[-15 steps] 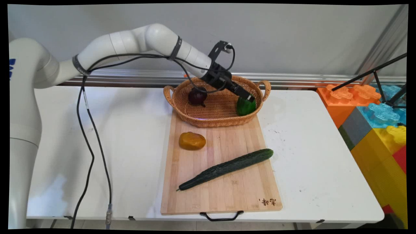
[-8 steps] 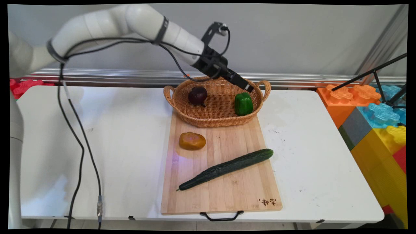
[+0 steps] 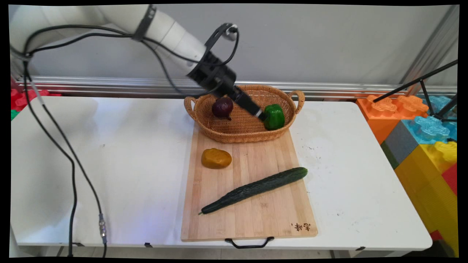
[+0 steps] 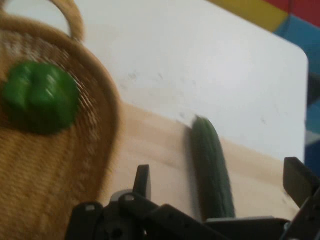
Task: Pick up the cucumber from the cutting board
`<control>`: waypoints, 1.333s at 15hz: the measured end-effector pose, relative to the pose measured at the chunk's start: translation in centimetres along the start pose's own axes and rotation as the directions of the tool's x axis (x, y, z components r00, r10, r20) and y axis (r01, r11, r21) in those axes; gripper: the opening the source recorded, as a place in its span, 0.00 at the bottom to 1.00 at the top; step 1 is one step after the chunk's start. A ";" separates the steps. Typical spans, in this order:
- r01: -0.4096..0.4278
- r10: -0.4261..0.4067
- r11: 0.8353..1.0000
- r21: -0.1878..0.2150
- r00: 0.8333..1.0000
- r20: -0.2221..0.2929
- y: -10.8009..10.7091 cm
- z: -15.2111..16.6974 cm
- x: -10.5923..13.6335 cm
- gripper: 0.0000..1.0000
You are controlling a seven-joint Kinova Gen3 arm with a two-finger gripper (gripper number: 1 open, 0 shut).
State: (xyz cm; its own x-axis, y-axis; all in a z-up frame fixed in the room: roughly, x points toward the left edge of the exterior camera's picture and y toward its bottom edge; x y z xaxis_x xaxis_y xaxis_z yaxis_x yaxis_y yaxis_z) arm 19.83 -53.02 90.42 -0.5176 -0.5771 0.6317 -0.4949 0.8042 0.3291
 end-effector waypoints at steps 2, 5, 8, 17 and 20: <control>-0.007 0.008 1.000 -0.024 0.999 0.043 1.4 -0.1 -1.9 1.00; -0.006 0.011 0.999 -0.050 0.996 0.083 2.6 1.0 -4.0 1.00; -0.004 0.011 0.998 -0.065 0.994 0.112 3.5 2.8 -5.9 1.00; -0.026 0.031 0.999 -0.034 0.987 0.160 4.4 8.9 -8.6 1.00; -0.031 0.034 0.999 -0.018 0.984 0.176 4.6 11.2 -9.2 1.00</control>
State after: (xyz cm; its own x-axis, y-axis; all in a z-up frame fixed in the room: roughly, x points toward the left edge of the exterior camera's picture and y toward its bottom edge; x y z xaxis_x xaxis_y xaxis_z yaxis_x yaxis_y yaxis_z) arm 14.47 -45.58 78.30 -0.6490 -0.5657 0.5087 -0.4658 0.8241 0.3223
